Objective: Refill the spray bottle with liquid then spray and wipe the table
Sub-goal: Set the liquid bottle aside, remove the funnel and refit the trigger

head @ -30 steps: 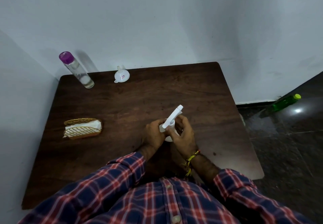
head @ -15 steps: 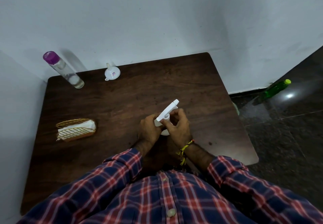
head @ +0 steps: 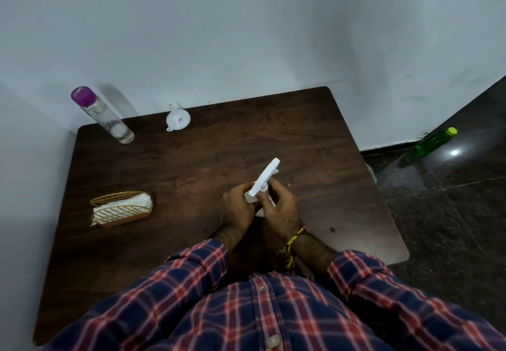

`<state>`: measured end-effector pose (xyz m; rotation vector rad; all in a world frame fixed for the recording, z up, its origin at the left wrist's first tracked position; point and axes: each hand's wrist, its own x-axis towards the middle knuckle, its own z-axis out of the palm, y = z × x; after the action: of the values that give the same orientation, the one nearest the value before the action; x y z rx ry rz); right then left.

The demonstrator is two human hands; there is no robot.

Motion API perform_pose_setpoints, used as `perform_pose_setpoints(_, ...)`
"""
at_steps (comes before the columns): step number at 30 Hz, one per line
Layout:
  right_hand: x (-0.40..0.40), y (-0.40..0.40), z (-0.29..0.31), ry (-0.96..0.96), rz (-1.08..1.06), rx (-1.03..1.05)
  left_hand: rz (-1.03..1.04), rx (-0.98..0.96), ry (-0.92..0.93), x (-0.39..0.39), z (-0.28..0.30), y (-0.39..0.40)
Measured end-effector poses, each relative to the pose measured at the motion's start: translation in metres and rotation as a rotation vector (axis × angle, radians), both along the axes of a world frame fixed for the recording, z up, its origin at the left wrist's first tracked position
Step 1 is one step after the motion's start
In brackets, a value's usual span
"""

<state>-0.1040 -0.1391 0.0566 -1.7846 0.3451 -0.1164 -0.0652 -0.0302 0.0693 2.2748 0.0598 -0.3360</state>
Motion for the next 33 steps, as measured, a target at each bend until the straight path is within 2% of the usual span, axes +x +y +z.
perform_pose_setpoints(6,0.007,0.000,0.003,0.001,-0.092,0.046,0.002,0.035,-0.014,-0.001,0.001,-0.002)
perform_pose_setpoints(15,0.011,-0.022,-0.001,-0.031,0.152,-0.062,-0.162,-0.096,0.035,0.010,-0.009,0.008)
perform_pose_setpoints(20,0.010,-0.014,-0.002,-0.030,-0.031,-0.086,-0.135,-0.231,0.080,0.011,-0.011,0.005)
perform_pose_setpoints(23,0.009,-0.011,0.000,-0.022,-0.105,-0.068,-0.123,-0.212,0.068,0.009,-0.014,0.005)
perform_pose_setpoints(28,0.008,-0.012,-0.002,-0.075,-0.032,-0.159,-0.097,-0.149,0.027,0.006,-0.018,0.000)
perform_pose_setpoints(33,0.010,-0.014,-0.008,-0.077,-0.067,-0.177,-0.115,-0.104,-0.008,0.004,-0.012,-0.001)
